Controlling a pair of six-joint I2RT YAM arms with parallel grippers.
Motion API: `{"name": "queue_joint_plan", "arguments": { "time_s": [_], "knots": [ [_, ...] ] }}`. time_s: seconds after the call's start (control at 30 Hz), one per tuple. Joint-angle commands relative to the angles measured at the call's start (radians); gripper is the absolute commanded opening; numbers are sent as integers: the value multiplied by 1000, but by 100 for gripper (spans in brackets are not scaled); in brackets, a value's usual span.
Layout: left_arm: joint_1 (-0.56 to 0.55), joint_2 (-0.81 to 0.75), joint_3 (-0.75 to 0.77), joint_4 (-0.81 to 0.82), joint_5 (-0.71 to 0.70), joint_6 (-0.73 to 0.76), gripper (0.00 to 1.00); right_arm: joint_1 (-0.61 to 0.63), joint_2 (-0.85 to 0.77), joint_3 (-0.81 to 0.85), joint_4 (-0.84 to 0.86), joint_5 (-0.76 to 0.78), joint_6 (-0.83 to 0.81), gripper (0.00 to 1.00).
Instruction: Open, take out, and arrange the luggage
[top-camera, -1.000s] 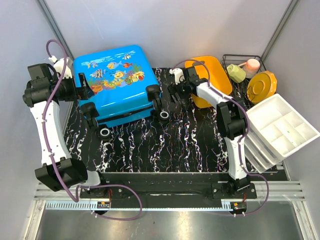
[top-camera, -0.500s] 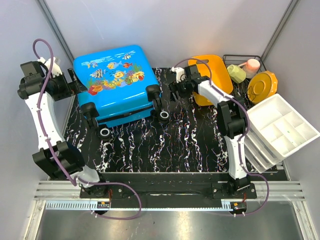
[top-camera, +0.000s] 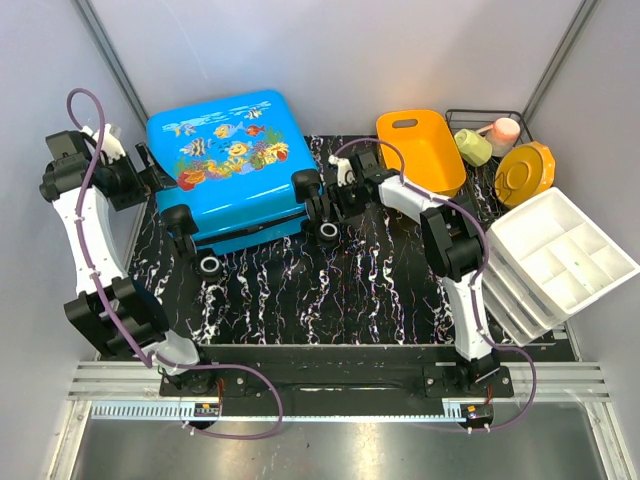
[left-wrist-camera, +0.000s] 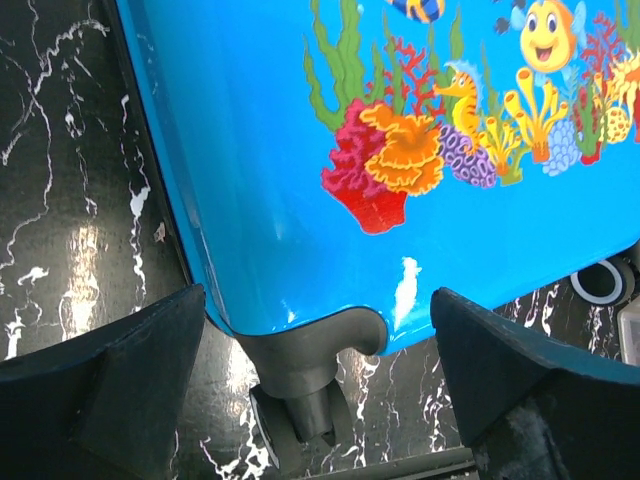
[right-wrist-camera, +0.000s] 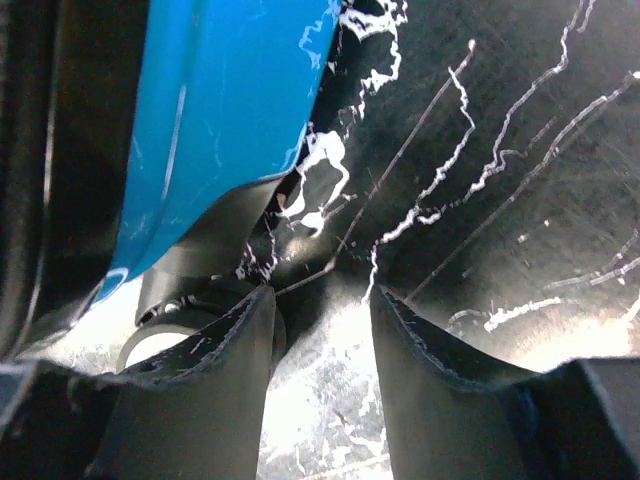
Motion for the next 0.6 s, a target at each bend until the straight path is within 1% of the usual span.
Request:
{"name": "queue_joint_plan", "arguments": {
  "time_s": [0.0, 0.03, 0.17, 0.23, 0.3, 0.33, 0.37, 0.4, 0.43, 0.47, 0.5, 0.57],
  "knots": [
    [31, -53, -17, -23, 50, 33, 99, 57, 24, -58, 73, -159, 94, 51],
    [45, -59, -31, -23, 50, 52, 99, 78, 27, -69, 93, -217, 99, 51],
    [82, -67, -85, -37, 64, 66, 99, 160, 19, -151, 118, -299, 109, 49],
    [89, -44, -83, -30, 78, 66, 99, 192, -2, -193, 153, -343, 109, 47],
    [92, -8, -46, 1, 99, 53, 99, 232, -44, -279, 193, -374, 123, 46],
    [94, 39, -2, 13, 118, 40, 99, 243, -61, -311, 240, -409, 126, 45],
    [94, 74, 26, 35, 144, 38, 99, 258, -80, -384, 269, -429, 126, 45],
    [94, 105, 56, 42, 156, 38, 99, 263, -125, -423, 302, -449, 128, 45],
    [94, 172, 117, 52, 167, 0, 99, 266, -149, -458, 354, -474, 122, 45],
    [94, 206, 150, 58, 190, 0, 99, 266, -175, -530, 378, -486, 116, 45],
    [93, 237, 179, 65, 195, 1, 99, 266, -230, -562, 401, -488, 87, 45],
    [79, 329, 254, 70, 193, 19, 99, 266, -286, -634, 415, -466, 30, 45]
  ]
}}
